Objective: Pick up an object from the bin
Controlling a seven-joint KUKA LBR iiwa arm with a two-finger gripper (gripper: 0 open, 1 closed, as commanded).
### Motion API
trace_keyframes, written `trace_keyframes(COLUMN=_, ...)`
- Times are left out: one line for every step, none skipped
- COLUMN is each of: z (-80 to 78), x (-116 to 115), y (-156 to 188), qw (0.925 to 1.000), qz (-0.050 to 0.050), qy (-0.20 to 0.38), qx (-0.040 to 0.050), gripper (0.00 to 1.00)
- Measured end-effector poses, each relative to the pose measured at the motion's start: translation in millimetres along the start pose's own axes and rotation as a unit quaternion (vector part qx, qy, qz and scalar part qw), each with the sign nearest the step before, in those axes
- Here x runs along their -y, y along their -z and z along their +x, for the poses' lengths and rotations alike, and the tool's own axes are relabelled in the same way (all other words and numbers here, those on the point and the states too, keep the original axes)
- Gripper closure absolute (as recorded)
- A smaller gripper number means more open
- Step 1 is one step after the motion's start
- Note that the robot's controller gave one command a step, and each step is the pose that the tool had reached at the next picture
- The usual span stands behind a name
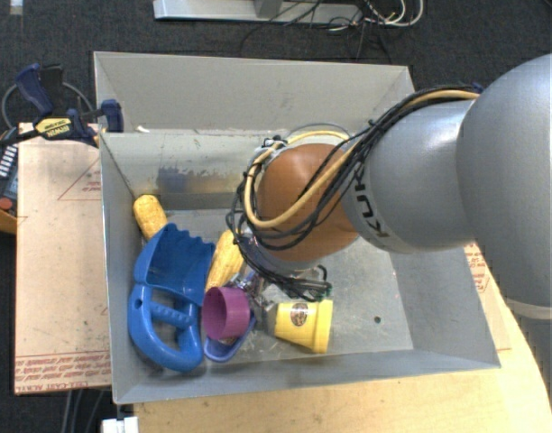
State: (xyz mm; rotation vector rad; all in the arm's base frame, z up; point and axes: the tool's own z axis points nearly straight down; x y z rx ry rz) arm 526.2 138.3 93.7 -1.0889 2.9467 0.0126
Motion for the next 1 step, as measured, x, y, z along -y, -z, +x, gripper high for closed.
trace_keyframes(z=-0.3, x=0.0, y=8.4, qw=1.0, qz=0.0, qy=0.0, qx=0.0005, gripper=1.0)
